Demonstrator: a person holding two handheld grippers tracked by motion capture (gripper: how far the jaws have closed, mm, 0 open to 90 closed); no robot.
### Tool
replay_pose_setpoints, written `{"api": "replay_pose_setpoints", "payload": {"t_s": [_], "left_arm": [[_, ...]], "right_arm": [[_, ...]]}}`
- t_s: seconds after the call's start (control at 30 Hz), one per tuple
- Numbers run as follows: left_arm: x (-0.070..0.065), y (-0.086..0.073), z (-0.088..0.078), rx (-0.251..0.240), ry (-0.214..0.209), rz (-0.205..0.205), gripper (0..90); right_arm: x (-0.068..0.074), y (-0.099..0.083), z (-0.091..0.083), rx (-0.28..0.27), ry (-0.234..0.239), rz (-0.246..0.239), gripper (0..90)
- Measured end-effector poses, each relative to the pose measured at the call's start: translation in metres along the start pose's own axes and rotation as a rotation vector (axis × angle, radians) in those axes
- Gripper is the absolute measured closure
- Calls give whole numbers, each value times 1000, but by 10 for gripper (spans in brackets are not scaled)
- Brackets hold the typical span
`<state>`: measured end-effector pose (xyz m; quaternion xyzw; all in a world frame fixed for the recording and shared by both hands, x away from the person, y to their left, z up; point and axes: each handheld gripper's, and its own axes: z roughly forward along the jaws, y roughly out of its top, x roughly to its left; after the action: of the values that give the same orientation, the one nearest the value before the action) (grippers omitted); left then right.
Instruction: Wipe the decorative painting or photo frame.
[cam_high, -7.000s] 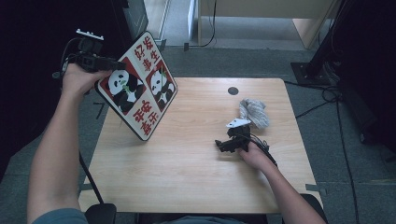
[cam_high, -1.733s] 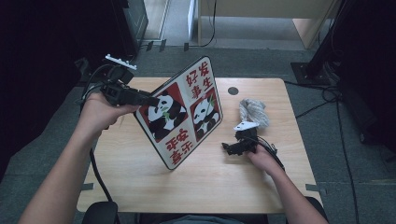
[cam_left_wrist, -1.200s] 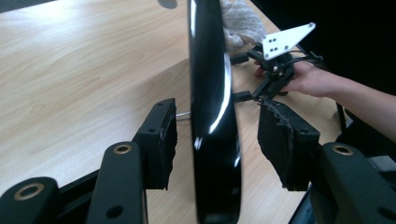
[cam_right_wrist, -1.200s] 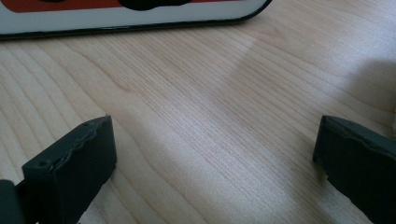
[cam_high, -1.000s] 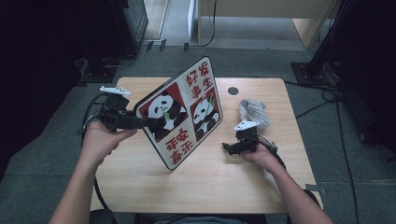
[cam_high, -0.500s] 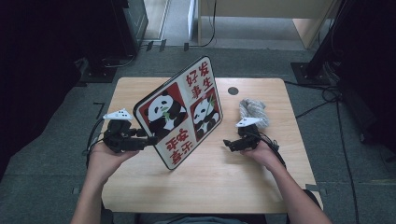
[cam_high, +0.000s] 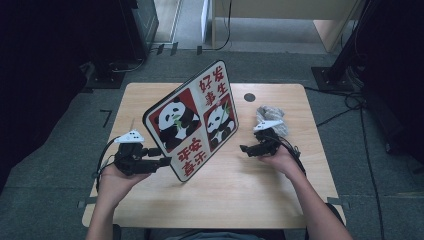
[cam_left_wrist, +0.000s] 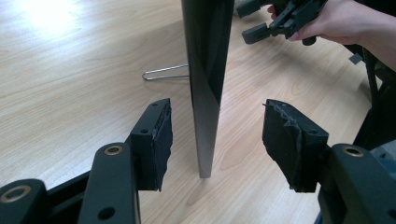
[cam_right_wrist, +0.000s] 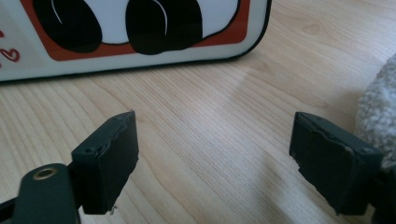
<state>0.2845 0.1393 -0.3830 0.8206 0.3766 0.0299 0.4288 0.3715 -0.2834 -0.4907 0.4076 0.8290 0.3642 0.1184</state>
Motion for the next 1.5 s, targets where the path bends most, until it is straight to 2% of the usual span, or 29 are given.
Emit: {"api": "replay_pose_setpoints", "payload": {"t_s": [0.1,0.2,0.4,0.5,0.53,0.6,0.83,0.93,1.03,1.1,1.23,1.3,1.37,1.4,1.5], "left_arm": [[2,-4,1,-11,-5,-7,430],[4,-6,4,5,-3,-14,432],[8,-10,9,6,-23,-22,441],[9,-12,9,14,-41,-33,480],[9,-13,9,5,-35,-36,482],[10,-13,9,0,-51,-46,492],[9,-15,15,6,-49,-20,499],[10,-16,16,-1,-51,-28,498],[12,-16,15,-7,-49,-38,511],[13,-17,16,-14,-50,-43,519],[14,-17,17,-4,-54,-43,530],[14,-18,19,0,-54,-36,533],[13,-18,20,2,-55,-36,535],[14,-18,20,1,-58,-36,538],[14,-17,20,-9,-56,-34,546]], "right_arm": [[-3,5,2,21,5,10,196],[-3,10,3,18,20,19,196],[-6,18,-1,8,11,17,198],[-10,23,-5,-1,6,28,204],[-12,24,-6,-2,3,29,207],[-15,27,-8,-9,3,33,210],[-27,31,-15,-34,10,55,223],[-31,34,-21,-38,14,62,225],[-38,35,-28,-71,29,86,241],[-44,36,-32,-66,17,79,241],[-56,38,-38,-101,-4,92,242],[-62,36,-41,-114,-5,121,242],[-66,36,-43,-97,-15,123,242],[-68,36,-44,-88,-36,119,242],[-76,38,-47,-95,-52,127,245]]}}
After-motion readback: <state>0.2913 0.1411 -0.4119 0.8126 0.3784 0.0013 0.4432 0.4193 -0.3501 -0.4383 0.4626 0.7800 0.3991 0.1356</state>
